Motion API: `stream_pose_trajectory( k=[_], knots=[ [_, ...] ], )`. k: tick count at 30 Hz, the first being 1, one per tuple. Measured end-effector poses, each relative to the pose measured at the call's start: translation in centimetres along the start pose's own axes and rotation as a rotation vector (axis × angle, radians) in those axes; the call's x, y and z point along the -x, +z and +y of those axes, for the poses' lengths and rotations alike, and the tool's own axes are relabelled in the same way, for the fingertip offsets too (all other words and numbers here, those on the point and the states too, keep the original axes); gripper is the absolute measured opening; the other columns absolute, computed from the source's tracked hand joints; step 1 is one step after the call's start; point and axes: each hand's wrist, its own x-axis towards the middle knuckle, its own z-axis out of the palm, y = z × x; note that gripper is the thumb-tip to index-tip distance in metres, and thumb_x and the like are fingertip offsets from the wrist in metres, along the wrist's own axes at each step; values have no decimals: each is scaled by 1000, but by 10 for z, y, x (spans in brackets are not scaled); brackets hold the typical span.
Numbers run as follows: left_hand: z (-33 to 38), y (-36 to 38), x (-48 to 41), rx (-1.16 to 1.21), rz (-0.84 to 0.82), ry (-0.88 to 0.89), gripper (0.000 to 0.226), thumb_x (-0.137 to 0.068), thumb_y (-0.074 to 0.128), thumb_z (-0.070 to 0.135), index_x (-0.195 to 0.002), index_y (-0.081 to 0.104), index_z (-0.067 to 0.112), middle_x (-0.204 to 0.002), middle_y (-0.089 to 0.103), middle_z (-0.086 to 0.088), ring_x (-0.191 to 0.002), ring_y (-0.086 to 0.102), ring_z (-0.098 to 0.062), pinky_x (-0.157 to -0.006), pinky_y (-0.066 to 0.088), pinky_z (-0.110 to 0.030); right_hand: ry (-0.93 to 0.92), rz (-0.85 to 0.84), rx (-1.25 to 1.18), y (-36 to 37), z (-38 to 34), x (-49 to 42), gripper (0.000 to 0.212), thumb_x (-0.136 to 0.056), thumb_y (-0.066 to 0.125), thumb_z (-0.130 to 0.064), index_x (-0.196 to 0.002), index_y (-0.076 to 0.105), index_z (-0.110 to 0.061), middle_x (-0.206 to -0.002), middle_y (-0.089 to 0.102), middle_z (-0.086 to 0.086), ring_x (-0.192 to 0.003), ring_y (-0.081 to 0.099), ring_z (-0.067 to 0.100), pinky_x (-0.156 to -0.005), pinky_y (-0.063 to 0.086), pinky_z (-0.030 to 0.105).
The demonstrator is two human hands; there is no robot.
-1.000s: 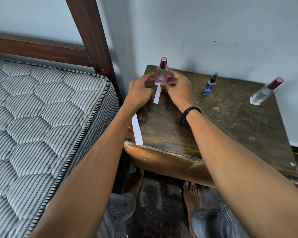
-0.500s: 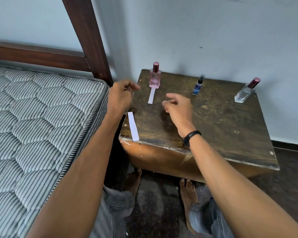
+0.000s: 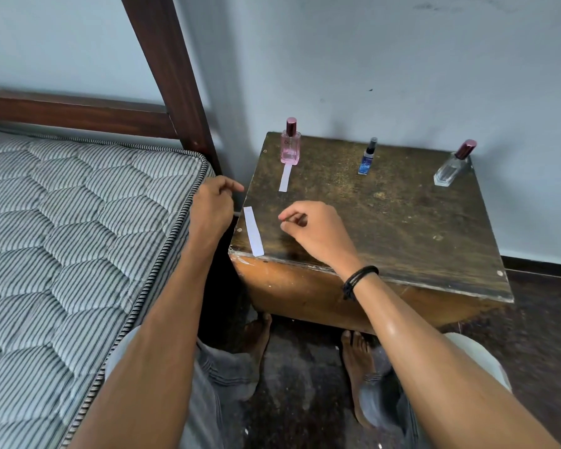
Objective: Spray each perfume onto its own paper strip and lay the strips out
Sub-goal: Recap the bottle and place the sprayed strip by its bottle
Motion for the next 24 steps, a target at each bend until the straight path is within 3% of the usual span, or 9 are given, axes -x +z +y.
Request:
stream_pose_trajectory(
  k=[2, 5, 9, 13, 18, 24],
  knots=[
    [0, -2, -3, -94, -48, 18, 23, -92, 54, 6, -91, 73, 20, -95, 57, -5, -67, 51, -8, -67, 48, -37, -49, -40, 55, 2, 0, 0, 14, -93, 74, -21, -105, 77, -27, -91, 68, -14, -83, 63, 0, -81, 54, 27],
    [4, -5, -8, -182, -124, 64, 16, -86, 68, 6, -97, 75, 17, -111, 62, -6, -96, 60, -12, -88, 51, -31, -130, -120, 120, 7, -2, -2, 16, -92, 74, -21, -107, 77, -25, -92, 64, -12, -81, 62, 5, -80, 55, 35],
    [11, -12, -12, -260, -256, 24, 18, -90, 70, 11, -108, 72, 15, -100, 64, -2, -95, 58, -15, -88, 46, -30, -184, -212, 175, 14, -3, -6, 19, -92, 75, -23, -111, 75, -26, -95, 63, -8, -84, 62, 11, -80, 54, 41],
    [11, -16, -16, -311, -378, 5, 31, -89, 74, 11, -120, 69, 15, -106, 64, -3, -99, 59, -17, -85, 39, -25, -194, -246, 183, 14, -2, -10, 23, -92, 75, -24, -115, 74, -29, -96, 62, -9, -85, 61, 10, -82, 55, 39],
    [5, -18, -23, -401, -448, -14, 34, -84, 78, 9, -116, 72, 19, -107, 66, -1, -103, 62, -19, -91, 45, -27, -167, -265, 132, 9, 3, -14, 28, -90, 78, -29, -118, 74, -32, -95, 62, -9, -81, 61, 7, -84, 55, 39],
    [6, -18, -24, -380, -457, -36, 35, -81, 82, 9, -112, 72, 20, -101, 68, 0, -94, 64, -16, -84, 45, -26, -191, -283, 192, 13, 2, -13, 46, -83, 79, -51, -126, 69, -38, -95, 56, -11, -79, 58, 9, -76, 54, 38]
  ],
)
